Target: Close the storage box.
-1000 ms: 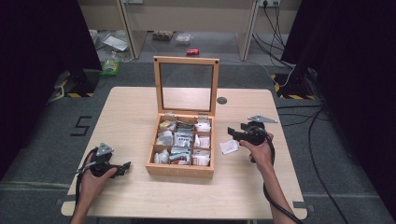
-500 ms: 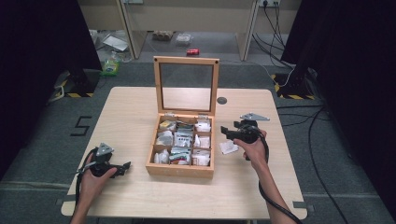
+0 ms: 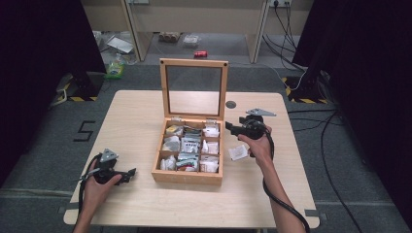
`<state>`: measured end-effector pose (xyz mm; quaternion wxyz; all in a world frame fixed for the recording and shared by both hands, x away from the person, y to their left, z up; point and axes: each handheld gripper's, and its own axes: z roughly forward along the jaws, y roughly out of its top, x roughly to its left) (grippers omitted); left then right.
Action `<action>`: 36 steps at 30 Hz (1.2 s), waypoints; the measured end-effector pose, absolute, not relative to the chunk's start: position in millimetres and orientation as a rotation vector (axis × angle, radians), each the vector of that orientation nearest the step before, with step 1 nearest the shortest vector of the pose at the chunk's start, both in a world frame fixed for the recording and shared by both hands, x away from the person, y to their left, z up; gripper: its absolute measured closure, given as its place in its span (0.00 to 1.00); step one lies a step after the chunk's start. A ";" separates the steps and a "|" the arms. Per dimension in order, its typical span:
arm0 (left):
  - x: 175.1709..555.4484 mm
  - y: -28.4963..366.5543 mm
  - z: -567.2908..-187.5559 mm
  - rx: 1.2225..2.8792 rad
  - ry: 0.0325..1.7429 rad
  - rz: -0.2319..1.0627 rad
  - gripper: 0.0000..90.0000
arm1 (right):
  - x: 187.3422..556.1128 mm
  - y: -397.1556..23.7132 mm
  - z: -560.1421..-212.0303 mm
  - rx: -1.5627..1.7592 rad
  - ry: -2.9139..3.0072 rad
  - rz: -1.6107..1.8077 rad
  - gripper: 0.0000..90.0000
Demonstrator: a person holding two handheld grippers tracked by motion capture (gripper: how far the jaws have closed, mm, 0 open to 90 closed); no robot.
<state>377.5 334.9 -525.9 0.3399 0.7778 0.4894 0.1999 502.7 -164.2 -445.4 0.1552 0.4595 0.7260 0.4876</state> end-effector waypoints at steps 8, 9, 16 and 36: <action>377.5 334.9 -525.9 2.024 1.274 0.520 0.00 | 513.0 -154.5 -441.3 1.304 2.082 1.392 0.31; 377.5 334.9 -525.9 2.024 1.274 0.521 0.00 | 513.9 -153.5 -440.8 1.302 2.084 1.394 0.31; 377.4 334.9 -525.9 2.025 1.275 0.521 0.00 | 523.4 -144.4 -437.0 1.287 2.073 1.394 0.31; 377.4 334.9 -525.9 2.024 1.275 0.521 0.00 | 546.2 -119.8 -430.6 1.214 2.091 1.360 0.40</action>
